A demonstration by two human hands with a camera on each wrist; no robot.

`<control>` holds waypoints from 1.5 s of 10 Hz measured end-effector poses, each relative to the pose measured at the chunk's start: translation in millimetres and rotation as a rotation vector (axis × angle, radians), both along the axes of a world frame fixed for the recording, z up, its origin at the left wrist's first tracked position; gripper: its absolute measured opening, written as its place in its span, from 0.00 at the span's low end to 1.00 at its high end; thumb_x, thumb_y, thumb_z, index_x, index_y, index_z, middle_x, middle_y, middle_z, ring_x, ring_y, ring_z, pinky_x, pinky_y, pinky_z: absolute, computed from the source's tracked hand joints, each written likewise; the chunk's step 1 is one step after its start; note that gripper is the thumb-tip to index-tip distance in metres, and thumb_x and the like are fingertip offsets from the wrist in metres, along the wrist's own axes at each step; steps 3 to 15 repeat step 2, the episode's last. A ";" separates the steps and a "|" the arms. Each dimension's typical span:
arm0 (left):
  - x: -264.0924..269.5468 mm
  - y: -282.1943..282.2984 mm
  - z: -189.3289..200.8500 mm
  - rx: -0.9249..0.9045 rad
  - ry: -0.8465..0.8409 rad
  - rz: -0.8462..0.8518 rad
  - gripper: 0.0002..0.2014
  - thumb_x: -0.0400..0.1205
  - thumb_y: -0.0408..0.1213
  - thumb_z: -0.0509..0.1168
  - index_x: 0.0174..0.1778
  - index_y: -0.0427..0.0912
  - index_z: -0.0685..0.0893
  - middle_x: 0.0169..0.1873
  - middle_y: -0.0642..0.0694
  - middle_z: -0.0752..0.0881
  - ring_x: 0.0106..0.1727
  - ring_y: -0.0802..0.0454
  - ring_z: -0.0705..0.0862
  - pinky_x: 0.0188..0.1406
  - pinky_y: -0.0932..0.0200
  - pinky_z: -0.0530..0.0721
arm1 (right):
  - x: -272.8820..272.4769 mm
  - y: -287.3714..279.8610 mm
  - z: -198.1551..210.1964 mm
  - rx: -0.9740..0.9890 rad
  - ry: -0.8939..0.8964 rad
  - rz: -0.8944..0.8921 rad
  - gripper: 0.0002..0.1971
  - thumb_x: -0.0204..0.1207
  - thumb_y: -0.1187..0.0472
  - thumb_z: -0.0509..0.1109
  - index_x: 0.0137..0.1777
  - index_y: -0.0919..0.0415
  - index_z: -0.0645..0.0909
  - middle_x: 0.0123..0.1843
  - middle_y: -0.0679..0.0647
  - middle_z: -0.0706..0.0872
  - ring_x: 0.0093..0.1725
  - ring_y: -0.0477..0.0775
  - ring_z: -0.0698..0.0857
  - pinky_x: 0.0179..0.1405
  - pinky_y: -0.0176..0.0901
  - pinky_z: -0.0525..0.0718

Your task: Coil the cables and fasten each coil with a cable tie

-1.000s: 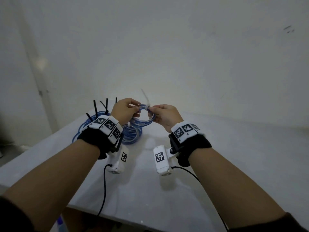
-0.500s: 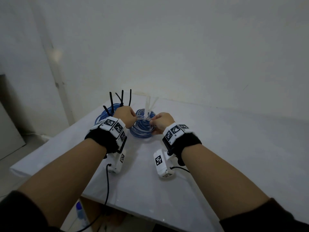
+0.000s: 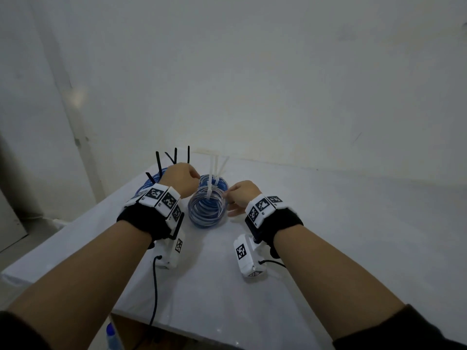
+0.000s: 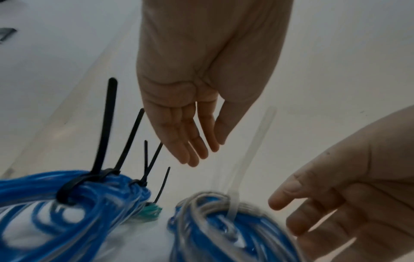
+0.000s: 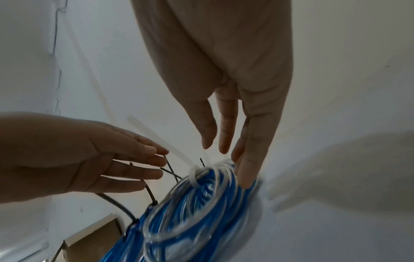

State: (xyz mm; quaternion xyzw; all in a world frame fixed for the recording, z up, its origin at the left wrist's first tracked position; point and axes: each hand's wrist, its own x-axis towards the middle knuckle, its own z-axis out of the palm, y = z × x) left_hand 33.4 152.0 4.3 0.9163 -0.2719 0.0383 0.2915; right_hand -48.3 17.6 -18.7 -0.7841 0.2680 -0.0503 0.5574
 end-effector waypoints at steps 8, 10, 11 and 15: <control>-31.9 -16.0 32.3 -0.321 -0.161 -0.069 0.08 0.81 0.35 0.61 0.51 0.45 0.84 0.48 0.50 0.85 0.44 0.56 0.80 0.45 0.63 0.73 | -49.7 -32.6 36.6 -0.032 -0.114 -0.036 0.08 0.80 0.62 0.66 0.49 0.68 0.79 0.39 0.58 0.81 0.36 0.56 0.83 0.41 0.53 0.87; -31.9 -16.0 32.3 -0.321 -0.161 -0.069 0.08 0.81 0.35 0.61 0.51 0.45 0.84 0.48 0.50 0.85 0.44 0.56 0.80 0.45 0.63 0.73 | -49.7 -32.6 36.6 -0.032 -0.114 -0.036 0.08 0.80 0.62 0.66 0.49 0.68 0.79 0.39 0.58 0.81 0.36 0.56 0.83 0.41 0.53 0.87; -31.9 -16.0 32.3 -0.321 -0.161 -0.069 0.08 0.81 0.35 0.61 0.51 0.45 0.84 0.48 0.50 0.85 0.44 0.56 0.80 0.45 0.63 0.73 | -49.7 -32.6 36.6 -0.032 -0.114 -0.036 0.08 0.80 0.62 0.66 0.49 0.68 0.79 0.39 0.58 0.81 0.36 0.56 0.83 0.41 0.53 0.87; -31.9 -16.0 32.3 -0.321 -0.161 -0.069 0.08 0.81 0.35 0.61 0.51 0.45 0.84 0.48 0.50 0.85 0.44 0.56 0.80 0.45 0.63 0.73 | -49.7 -32.6 36.6 -0.032 -0.114 -0.036 0.08 0.80 0.62 0.66 0.49 0.68 0.79 0.39 0.58 0.81 0.36 0.56 0.83 0.41 0.53 0.87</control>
